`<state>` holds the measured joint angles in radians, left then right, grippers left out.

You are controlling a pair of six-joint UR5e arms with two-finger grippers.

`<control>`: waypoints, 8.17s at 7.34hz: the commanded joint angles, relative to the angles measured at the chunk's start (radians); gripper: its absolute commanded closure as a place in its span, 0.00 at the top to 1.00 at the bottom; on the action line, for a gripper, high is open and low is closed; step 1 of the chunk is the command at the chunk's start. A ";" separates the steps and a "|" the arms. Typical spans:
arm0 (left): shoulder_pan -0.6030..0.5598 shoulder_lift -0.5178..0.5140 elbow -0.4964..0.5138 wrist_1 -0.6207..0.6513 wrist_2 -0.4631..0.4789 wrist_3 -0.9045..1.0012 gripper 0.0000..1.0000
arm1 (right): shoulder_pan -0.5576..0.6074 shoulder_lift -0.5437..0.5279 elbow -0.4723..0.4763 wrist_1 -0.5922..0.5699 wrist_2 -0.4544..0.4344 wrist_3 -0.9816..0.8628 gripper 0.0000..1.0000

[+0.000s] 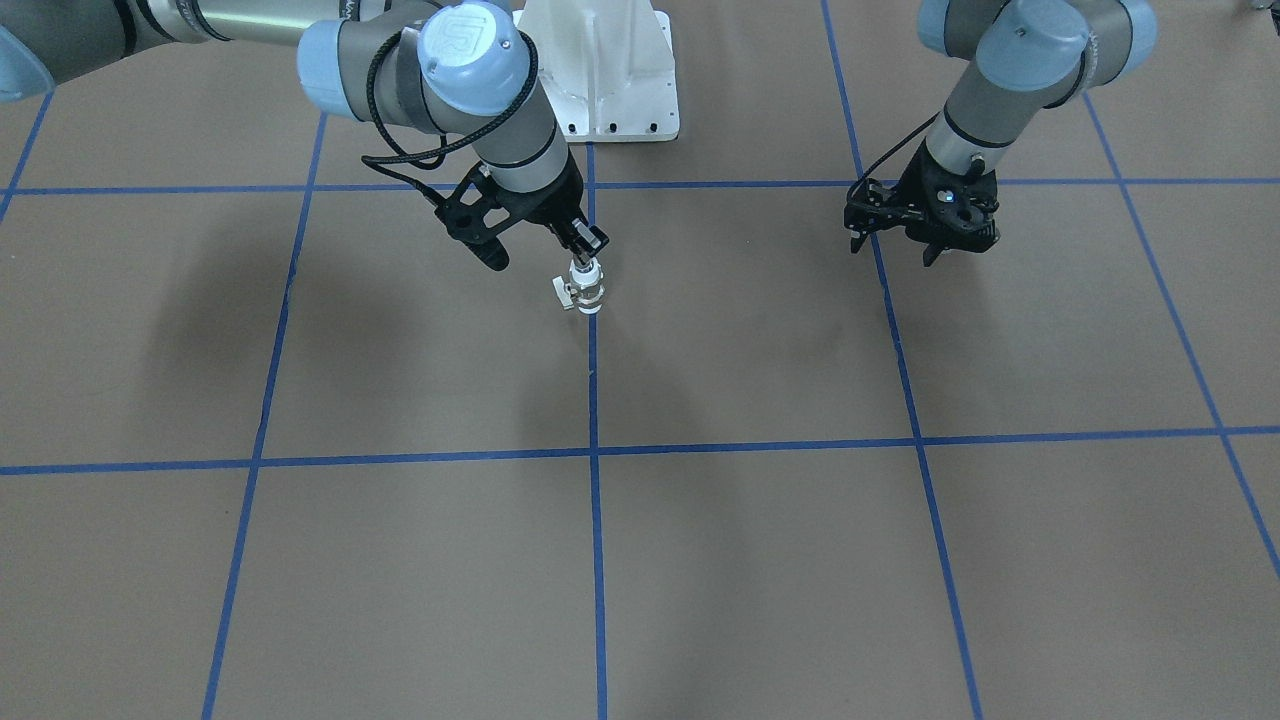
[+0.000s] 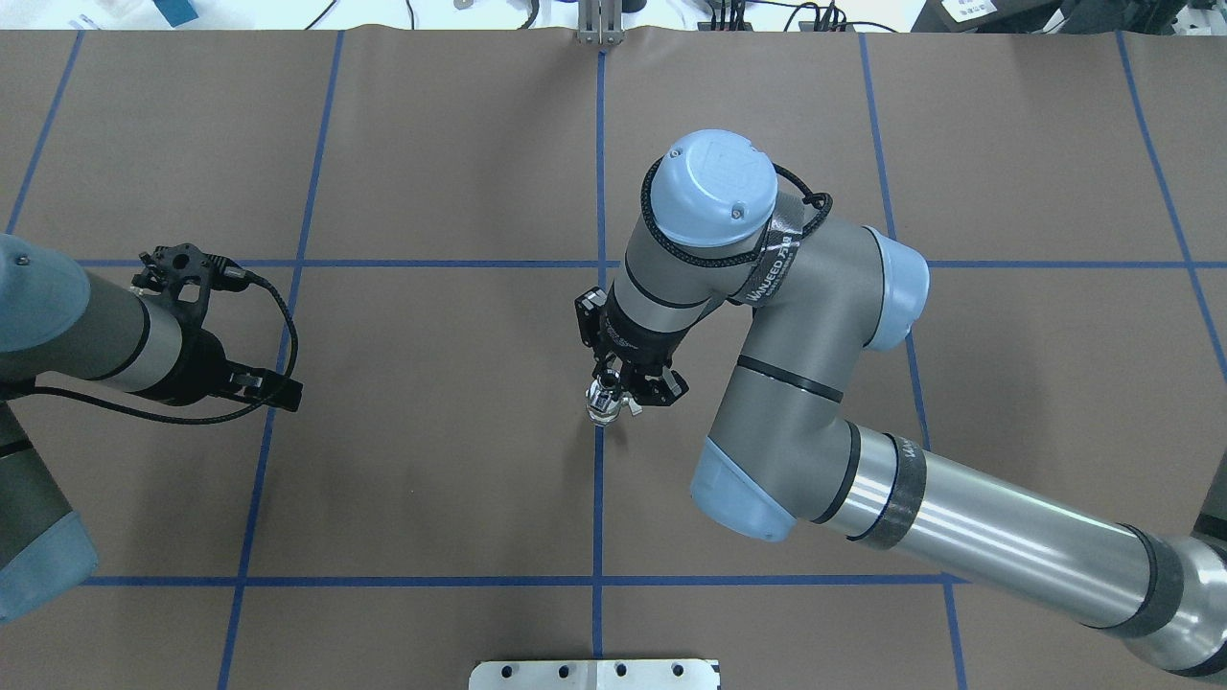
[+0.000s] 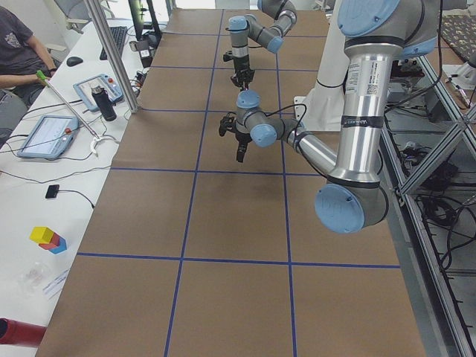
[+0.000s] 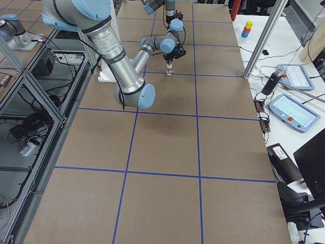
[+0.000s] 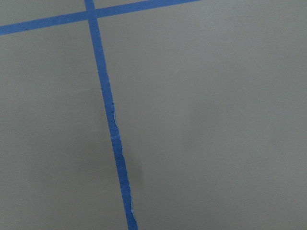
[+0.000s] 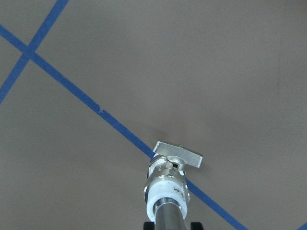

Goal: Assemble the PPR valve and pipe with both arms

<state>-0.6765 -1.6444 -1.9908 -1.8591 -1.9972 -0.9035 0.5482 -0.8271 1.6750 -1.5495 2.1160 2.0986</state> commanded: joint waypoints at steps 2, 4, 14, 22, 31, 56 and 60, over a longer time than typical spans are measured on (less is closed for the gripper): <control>0.000 0.000 0.000 0.001 0.000 0.000 0.99 | 0.001 -0.003 -0.018 0.044 -0.001 0.003 0.00; 0.000 0.000 0.000 0.001 0.000 0.000 0.99 | 0.001 -0.003 -0.028 0.059 -0.002 0.006 0.03; -0.003 0.012 -0.026 0.008 -0.005 0.000 0.99 | 0.019 -0.070 0.093 0.048 0.009 -0.006 1.00; -0.435 0.166 -0.013 0.159 -0.268 0.599 0.99 | 0.356 -0.629 0.307 0.060 0.027 -0.917 1.00; -0.844 0.199 0.196 0.345 -0.387 1.074 0.99 | 0.953 -0.949 0.124 0.045 0.246 -2.071 1.00; -0.859 0.219 0.208 0.311 -0.370 0.916 1.00 | 0.949 -0.854 0.112 -0.070 0.205 -2.117 1.00; -0.859 0.219 0.201 0.311 -0.373 0.916 1.00 | 0.947 -0.854 0.114 -0.070 0.205 -2.117 1.00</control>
<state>-1.5355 -1.4251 -1.7883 -1.5478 -2.3692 0.0123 1.4961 -1.6812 1.7885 -1.6199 2.3209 -0.0184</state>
